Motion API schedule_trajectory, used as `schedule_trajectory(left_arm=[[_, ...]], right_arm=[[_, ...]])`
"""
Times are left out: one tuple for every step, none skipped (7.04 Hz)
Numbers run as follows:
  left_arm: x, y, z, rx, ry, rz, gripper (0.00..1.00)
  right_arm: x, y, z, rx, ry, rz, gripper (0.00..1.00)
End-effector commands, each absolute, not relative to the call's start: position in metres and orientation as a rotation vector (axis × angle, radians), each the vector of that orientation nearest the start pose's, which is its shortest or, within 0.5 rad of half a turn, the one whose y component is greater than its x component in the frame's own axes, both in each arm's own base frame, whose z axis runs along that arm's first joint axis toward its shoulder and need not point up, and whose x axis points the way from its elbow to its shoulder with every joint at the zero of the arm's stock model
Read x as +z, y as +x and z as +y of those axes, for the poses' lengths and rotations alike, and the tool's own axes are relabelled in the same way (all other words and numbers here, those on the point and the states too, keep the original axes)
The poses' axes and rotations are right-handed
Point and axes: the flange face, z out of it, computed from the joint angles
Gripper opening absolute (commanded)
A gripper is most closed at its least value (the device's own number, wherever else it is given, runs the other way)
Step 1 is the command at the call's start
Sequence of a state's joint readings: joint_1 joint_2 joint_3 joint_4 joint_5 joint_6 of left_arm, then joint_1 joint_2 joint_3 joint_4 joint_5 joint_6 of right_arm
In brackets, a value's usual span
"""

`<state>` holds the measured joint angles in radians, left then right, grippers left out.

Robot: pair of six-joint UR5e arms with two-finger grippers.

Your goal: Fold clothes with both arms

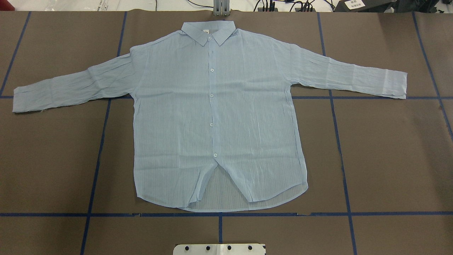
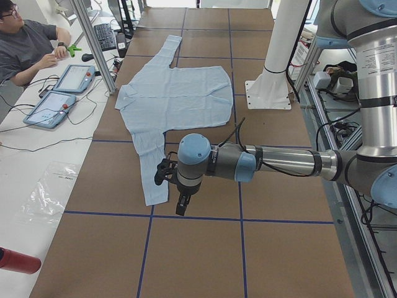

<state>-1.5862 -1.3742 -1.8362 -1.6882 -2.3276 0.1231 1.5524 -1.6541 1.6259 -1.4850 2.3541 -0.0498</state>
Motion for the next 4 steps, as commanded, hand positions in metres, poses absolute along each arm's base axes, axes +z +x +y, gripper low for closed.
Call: schedule_trajectory(left_arm=[[0.593,-0.071,-0.419,0.184,0.259,0.741,1.00],[0.582,-0.071,-0.420,0.193,0.281,0.739,1.00],[0.572,-0.069,-0.421,0.203,0.296,0.737,1.00],[0.558,-0.069,-0.429,0.211,0.335,0.735,1.00]], right_arm=[[0.659,0.055,-0.463,-0.091,0.075,-0.778,1.00],[0.649,0.055,-0.466,-0.097,0.094,-0.779,1.00],[0.627,0.055,-0.470,-0.118,0.142,-0.776,1.00],[0.611,0.055,-0.474,-0.150,0.230,-0.769,1.00]])
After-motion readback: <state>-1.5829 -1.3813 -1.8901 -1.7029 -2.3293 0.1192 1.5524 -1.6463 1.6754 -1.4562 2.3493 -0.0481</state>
